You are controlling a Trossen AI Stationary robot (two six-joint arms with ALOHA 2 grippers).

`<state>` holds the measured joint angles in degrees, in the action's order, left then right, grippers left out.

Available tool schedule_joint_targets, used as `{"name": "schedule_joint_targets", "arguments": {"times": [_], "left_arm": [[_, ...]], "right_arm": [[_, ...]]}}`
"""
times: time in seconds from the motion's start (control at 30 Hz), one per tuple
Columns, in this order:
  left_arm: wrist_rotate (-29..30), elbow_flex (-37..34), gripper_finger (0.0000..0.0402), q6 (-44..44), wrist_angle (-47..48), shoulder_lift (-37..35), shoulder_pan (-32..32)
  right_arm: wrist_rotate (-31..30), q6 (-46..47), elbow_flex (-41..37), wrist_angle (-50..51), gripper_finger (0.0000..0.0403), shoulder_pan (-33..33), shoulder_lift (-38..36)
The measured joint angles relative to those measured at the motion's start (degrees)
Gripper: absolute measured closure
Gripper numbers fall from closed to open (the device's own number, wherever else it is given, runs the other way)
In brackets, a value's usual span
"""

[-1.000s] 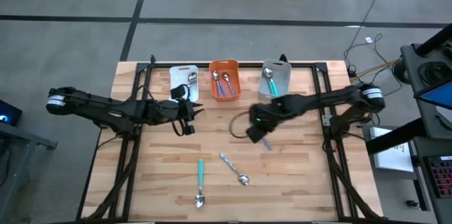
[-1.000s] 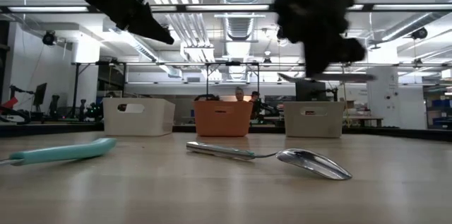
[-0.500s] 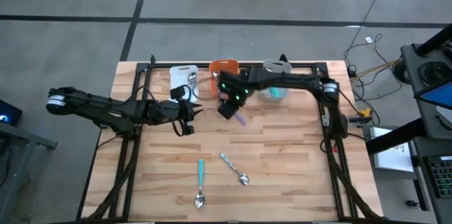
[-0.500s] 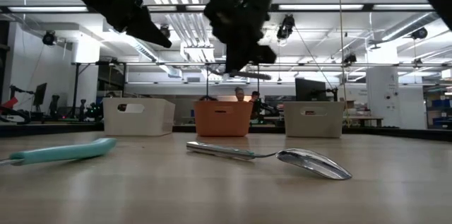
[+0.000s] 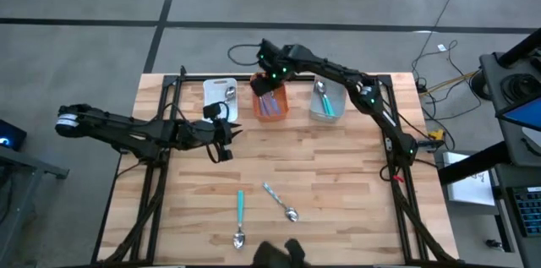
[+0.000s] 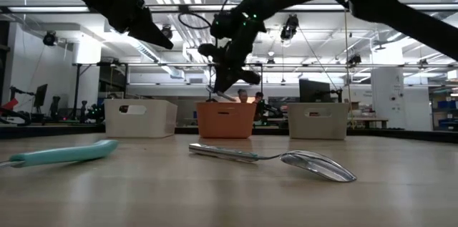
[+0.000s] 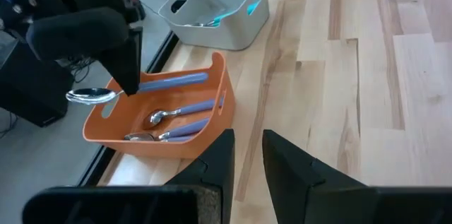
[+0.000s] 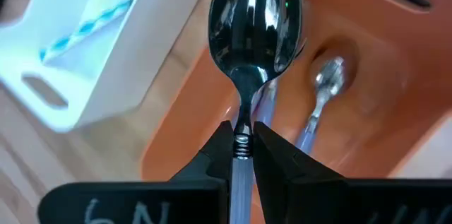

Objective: Sort silverware by color (type)
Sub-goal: Put the purple spoon into the orange bin

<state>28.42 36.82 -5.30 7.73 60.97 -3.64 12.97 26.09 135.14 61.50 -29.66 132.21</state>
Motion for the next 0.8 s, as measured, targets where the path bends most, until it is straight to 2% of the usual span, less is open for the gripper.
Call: {"name": "schedule_joint_targets", "arguments": {"times": [0.13, 0.33, 0.5, 0.67, 0.8], "left_arm": [[0.0, 0.0, 0.0345, 0.0, 0.1, 0.0, 0.0], [0.1, 0.0, 0.0345, -0.1, 0.0, 0.0, 0.0], [0.2, 0.0, 0.0345, -0.1, 0.0, 0.0, 0.0], [0.2, 0.0, 0.0345, -0.1, 0.0, 0.0, 0.0], [0.2, 0.0, 0.0345, -0.2, 0.0, 0.0, 0.0]], "right_arm": [[5.6, 2.8, -1.7, -1.5, 0.0379, -2.8, 0.8], [5.9, 3.0, -1.7, -1.1, 0.0377, -3.7, 2.0], [3.4, 3.9, -1.8, -1.5, 0.0377, -3.4, 3.3], [-2.6, 6.5, -1.8, -2.0, 0.0376, -2.3, 4.4], [-3.1, 7.3, -1.8, -2.0, 0.0376, -1.3, 4.9]]}}
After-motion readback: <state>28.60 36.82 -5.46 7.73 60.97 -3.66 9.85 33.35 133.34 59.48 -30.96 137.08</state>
